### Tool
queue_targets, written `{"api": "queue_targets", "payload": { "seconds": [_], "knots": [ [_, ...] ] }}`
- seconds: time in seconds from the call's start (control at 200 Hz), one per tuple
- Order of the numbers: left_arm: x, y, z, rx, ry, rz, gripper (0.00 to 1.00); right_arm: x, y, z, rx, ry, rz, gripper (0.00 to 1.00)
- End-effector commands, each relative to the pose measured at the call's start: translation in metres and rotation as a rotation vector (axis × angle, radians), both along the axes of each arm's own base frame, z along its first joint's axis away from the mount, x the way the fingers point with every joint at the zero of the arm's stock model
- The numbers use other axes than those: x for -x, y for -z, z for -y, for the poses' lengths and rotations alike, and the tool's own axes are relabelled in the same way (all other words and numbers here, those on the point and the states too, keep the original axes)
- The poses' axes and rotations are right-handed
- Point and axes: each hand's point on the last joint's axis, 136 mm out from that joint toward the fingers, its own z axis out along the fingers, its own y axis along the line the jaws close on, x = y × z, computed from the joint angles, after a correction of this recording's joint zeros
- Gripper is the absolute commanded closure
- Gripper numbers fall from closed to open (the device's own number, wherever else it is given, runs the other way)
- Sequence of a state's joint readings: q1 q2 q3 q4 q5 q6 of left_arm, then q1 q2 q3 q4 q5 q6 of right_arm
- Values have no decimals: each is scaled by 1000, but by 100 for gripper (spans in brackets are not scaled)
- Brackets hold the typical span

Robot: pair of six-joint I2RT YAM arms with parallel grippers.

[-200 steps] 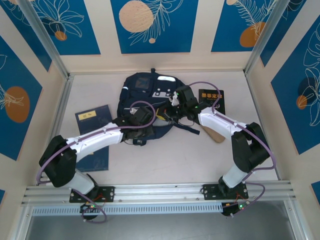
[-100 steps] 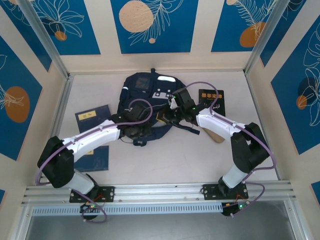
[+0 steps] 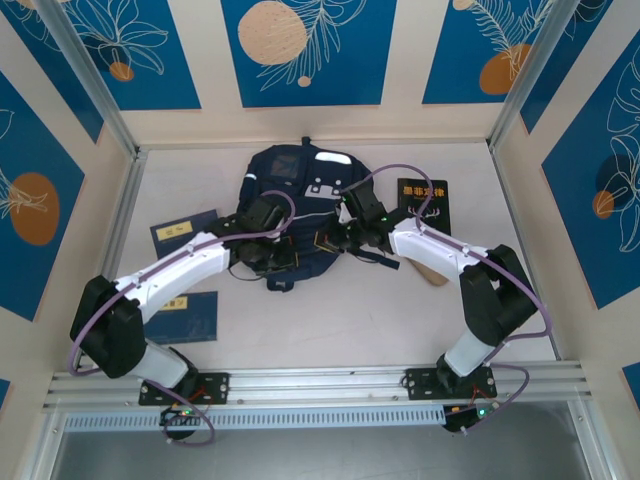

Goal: Pack books, pencil case, and school supplies into a backpack

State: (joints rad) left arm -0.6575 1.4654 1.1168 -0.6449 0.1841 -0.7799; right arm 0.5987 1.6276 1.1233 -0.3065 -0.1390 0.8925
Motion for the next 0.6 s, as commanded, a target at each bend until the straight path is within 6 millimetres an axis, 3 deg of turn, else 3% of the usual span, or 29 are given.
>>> {"api": "queue_targets", "payload": {
  "seconds": [0.0,0.355,0.49,0.595],
  "knots": [
    [3,-10,-12,-62,55,4,100,0,19,22,135,26,4,98],
    [0,6,-72,-339,51,53,100,-8,21,80,211,170,8,99],
    [-4,8,-56,-264,119,81,100,-15,12,92,197,191,31,98],
    [-7,1,-25,-120,199,131,100,-13,-1,85,129,159,49,84]
  ]
}}
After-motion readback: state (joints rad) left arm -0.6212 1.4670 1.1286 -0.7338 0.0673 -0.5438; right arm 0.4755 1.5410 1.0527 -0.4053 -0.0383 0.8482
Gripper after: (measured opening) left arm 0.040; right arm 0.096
